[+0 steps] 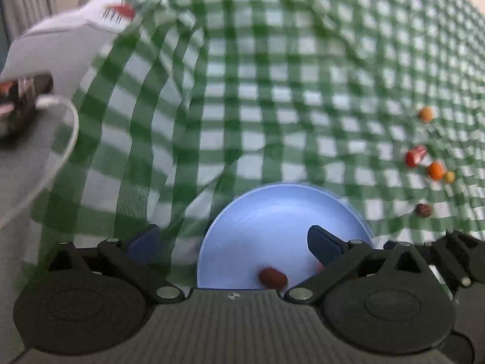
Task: Organize fruits
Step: 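Carry the date with the left tool while the right tool carries the orange to the plate, then open the left tool over the plate while the right tool releases the orange, then lift both open tools away from the plate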
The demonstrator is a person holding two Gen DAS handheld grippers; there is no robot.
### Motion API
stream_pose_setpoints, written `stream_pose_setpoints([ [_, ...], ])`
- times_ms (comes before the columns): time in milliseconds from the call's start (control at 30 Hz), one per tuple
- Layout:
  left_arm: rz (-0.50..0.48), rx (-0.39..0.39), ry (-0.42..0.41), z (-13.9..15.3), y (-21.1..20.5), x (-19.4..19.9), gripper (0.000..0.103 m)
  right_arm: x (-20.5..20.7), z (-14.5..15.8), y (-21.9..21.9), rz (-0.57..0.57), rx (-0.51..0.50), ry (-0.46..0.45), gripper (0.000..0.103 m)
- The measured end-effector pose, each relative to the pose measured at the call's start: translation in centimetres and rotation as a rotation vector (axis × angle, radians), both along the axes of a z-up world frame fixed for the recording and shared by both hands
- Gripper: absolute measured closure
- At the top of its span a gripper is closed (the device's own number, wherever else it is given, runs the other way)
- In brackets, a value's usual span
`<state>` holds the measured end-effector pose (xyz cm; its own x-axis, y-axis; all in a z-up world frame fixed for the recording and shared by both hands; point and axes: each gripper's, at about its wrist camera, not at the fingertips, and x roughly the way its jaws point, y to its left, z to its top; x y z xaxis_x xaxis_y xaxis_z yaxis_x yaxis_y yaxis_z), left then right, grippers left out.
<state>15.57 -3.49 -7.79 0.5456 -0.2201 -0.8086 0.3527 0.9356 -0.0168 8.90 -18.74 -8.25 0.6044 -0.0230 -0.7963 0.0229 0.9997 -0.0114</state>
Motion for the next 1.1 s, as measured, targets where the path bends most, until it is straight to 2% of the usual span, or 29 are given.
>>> stream_pose_setpoints([
  [100,-0.009,0.005,0.028,1.0,0.7,-0.9,0.0,-1.1,1.4,-0.1,-0.021,-0.008,0.0,0.011],
  [167,0.004,-0.008,0.036,1.6,1.6,-2.3,0.0,-2.9,2.3,-0.2,-0.054,0.025,0.009,0.008],
  [367,0.053,-0.036,0.099,2.6,4.6,-8.6,0.0,-8.8,4.3,1.9,-0.089,0.099,0.03,0.006],
  [533,0.081,-0.045,0.033,4.9,6.4,-12.7,0.0,-11.5,6.7,4.5,-0.054,0.033,-0.072,0.004],
  [700,0.097,-0.082,-0.052,7.5,7.4,-14.7,0.0,-13.0,8.2,5.2,-0.08,0.0,-0.126,0.003],
  [933,0.091,-0.146,-0.127,10.0,7.0,-17.0,0.0,-15.7,10.4,6.1,-0.1,-0.063,-0.22,0.003],
  [1100,0.088,-0.141,-0.166,11.0,7.5,-18.7,0.0,-16.9,11.5,7.0,-0.1,-0.069,-0.272,0.003],
])
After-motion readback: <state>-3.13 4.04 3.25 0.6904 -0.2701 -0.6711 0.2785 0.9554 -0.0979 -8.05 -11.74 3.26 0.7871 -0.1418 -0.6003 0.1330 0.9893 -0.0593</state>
